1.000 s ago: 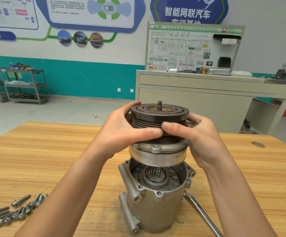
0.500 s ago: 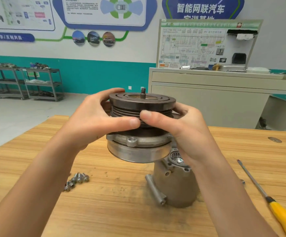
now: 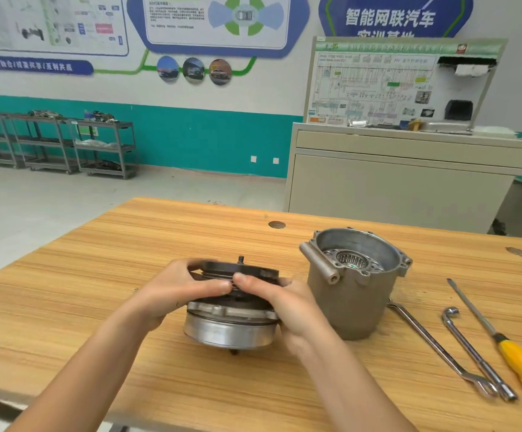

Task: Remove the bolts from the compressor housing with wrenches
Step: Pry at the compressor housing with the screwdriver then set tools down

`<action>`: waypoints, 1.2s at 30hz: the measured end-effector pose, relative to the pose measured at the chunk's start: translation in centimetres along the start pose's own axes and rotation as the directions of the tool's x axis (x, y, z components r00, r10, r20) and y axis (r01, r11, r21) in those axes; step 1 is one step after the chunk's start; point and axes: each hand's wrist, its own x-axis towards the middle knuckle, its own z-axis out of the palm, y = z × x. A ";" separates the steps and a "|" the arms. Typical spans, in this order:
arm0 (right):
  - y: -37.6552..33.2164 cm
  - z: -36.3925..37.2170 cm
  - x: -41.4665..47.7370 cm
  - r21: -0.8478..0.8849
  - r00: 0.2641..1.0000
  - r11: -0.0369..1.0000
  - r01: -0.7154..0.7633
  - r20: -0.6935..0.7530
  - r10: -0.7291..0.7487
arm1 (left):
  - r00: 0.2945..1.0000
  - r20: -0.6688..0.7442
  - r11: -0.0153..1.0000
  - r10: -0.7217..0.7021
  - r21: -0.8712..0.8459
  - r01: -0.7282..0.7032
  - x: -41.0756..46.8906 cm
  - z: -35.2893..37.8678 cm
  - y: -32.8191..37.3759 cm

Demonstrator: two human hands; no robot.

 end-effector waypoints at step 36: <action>-3.3 1.1 9.5 -0.582 0.988 0.811 -0.065 -0.154 -0.031 | 0.942 0.080 0.940 -0.327 0.134 0.315 10.7 -3.1 0.3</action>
